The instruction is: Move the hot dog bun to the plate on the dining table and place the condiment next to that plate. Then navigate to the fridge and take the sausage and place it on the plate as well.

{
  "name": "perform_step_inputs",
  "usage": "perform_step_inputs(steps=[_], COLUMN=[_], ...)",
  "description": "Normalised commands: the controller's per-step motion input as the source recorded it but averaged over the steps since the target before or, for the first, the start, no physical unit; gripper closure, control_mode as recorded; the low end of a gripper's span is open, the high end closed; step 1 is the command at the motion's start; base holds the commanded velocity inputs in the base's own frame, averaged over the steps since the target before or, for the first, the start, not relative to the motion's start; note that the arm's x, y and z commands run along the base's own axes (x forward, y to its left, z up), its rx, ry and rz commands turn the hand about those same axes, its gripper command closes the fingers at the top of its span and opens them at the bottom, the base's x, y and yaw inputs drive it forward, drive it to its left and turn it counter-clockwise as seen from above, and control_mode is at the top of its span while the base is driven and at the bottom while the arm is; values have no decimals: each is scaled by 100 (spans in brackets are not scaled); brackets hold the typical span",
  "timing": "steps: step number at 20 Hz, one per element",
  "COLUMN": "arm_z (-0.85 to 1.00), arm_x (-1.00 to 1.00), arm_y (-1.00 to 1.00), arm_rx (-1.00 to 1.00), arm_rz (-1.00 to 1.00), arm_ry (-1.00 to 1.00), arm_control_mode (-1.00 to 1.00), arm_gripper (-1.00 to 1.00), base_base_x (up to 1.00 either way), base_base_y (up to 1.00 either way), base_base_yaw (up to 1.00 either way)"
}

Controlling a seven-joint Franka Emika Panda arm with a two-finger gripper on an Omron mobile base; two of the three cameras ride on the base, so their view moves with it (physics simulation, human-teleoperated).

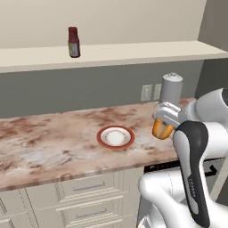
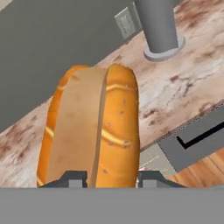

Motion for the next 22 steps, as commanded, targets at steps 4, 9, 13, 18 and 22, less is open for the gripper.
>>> perform_step_inputs(steps=[4,9,13,18,22], arm_z=[0,0,0,0,0], arm_x=[0,0,0,0,0], arm_y=[0,0,0,0,0], arm_rx=[0,0,0,0,0], arm_rz=[0,0,0,0,0], arm_ry=[0,0,0,0,0], arm_control_mode=[100,100,100,100,100], arm_gripper=[100,100,100,100,100], base_base_x=[-100,-94,-80,-66,-48], base_base_y=[18,14,11,8,4], base_base_yaw=[-49,-67,-74,-80,-87])
